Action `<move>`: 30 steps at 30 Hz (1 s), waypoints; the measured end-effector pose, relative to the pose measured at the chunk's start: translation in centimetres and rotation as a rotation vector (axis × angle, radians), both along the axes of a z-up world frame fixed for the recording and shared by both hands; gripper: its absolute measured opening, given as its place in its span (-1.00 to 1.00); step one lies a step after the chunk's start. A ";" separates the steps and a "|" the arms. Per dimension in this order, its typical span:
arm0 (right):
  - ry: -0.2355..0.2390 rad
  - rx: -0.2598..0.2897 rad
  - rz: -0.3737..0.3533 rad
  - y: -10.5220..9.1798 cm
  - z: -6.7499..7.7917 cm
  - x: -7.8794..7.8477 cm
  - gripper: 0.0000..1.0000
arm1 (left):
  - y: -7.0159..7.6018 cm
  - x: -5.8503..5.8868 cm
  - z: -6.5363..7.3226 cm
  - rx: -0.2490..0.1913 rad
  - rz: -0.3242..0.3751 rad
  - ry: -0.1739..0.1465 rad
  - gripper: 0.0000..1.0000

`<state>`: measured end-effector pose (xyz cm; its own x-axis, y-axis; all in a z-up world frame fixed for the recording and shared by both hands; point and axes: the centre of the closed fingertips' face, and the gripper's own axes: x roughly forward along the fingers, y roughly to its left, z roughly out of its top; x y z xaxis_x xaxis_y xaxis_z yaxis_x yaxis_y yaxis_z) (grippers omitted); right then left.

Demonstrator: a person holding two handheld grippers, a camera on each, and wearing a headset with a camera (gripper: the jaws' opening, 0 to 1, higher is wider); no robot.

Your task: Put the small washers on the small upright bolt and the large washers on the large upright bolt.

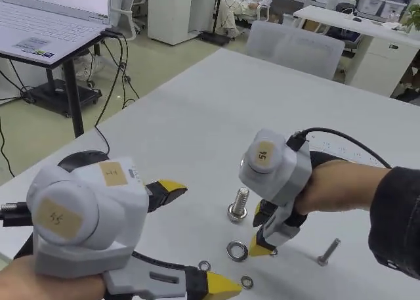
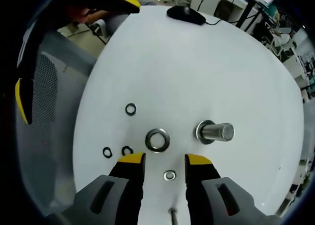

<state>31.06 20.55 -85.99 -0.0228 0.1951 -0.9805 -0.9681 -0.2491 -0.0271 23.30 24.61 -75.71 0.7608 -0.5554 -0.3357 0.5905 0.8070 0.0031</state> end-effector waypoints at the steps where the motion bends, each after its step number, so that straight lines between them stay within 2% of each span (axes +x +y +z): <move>1: 0.000 -0.001 0.002 0.1 -0.1 -0.2 -0.35 | 0.0 0.0 0.0 0.000 0.000 -0.001 0.74; 7: 0.003 -0.001 0.009 0.6 -0.8 -1.2 -0.35 | 0.1 0.0 0.1 -0.002 0.000 -0.010 0.74; 13: -0.004 -0.019 0.015 0.6 -1.6 -1.4 -0.36 | 0.1 -0.1 0.3 -0.007 0.003 -0.015 0.74; 24: -0.004 -0.021 0.013 1.0 -2.1 -1.5 -0.37 | -0.1 -0.3 0.4 -0.017 0.002 -0.014 0.73; 30: 0.012 -0.018 -0.001 0.8 -2.2 -1.7 -0.38 | -0.3 -0.4 0.4 -0.021 0.001 -0.013 0.72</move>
<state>29.33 21.36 -88.18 -0.0346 0.1774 -0.9835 -0.9687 -0.2481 -0.0107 22.92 24.34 -75.33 0.7658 -0.5611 -0.3143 0.5894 0.8078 -0.0059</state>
